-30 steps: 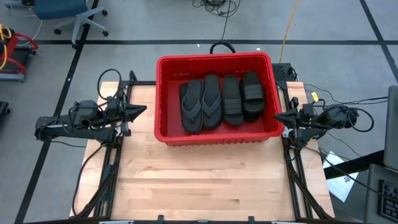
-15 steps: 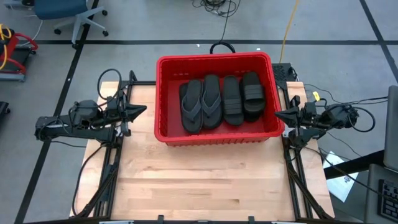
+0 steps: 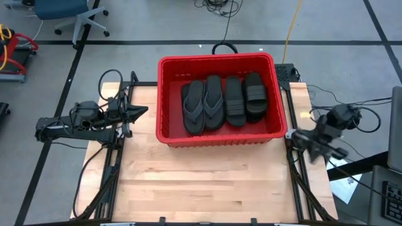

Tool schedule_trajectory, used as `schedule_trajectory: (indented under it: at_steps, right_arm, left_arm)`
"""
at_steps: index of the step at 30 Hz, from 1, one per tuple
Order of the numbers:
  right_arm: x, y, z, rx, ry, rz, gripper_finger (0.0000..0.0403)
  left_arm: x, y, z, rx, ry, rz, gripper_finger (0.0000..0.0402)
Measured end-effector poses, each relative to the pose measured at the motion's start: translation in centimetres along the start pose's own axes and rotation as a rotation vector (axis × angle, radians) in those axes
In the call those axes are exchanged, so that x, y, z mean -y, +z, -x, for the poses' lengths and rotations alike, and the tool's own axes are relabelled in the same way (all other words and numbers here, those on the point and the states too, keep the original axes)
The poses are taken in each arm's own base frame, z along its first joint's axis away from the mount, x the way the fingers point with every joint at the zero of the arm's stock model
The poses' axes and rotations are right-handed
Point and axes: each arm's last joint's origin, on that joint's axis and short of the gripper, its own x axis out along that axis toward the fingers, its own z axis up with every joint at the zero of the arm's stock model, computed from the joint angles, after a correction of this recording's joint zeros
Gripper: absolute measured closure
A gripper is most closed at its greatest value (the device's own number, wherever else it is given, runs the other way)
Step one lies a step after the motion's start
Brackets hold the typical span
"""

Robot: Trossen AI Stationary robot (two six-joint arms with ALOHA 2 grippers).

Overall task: Pick and place slides into bin
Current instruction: Return to Home Position

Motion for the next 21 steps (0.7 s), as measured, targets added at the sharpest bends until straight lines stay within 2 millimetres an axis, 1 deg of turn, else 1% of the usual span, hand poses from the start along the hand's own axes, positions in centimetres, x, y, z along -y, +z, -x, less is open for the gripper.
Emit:
schedule_trajectory:
  at_steps: [2,3,4,8,12,14,17,21]
  right_arm:
    - [-0.5,-0.1,0.0,-0.025,0.174,0.025,0.0403]
    - [-0.6,0.0,0.1,-0.021,0.197,0.068,0.0403]
    - [-0.5,0.0,0.1,-0.015,0.187,0.121,0.0403]
    - [0.1,-0.3,-0.2,0.006,0.055,0.346,0.0403]
    - [0.8,-0.6,-0.6,0.014,-0.072,0.47,0.0403]
    - [1.1,-0.8,-0.9,0.043,-0.09,0.462,0.0403]
    - [1.7,-1.1,-1.5,0.143,-0.121,0.458,0.0403]
    - [3.2,-2.5,-2.6,0.243,-0.242,0.311,0.0403]
  left_arm:
    - [0.0,0.0,0.0,0.0,0.0,0.0,0.0385]
    - [0.0,0.0,0.0,0.0,0.0,0.0,0.0385]
    - [0.0,0.0,0.0,0.0,0.0,0.0,0.0385]
    - [0.0,0.0,0.0,0.0,0.0,0.0,0.0385]
    - [0.0,0.0,0.0,0.0,0.0,0.0,0.0385]
    - [0.0,0.0,0.0,0.0,0.0,0.0,0.0385]
    - [0.0,0.0,0.0,0.0,0.0,-0.001,0.0385]
    - [0.0,0.0,0.0,0.0,0.0,-0.001,0.0385]
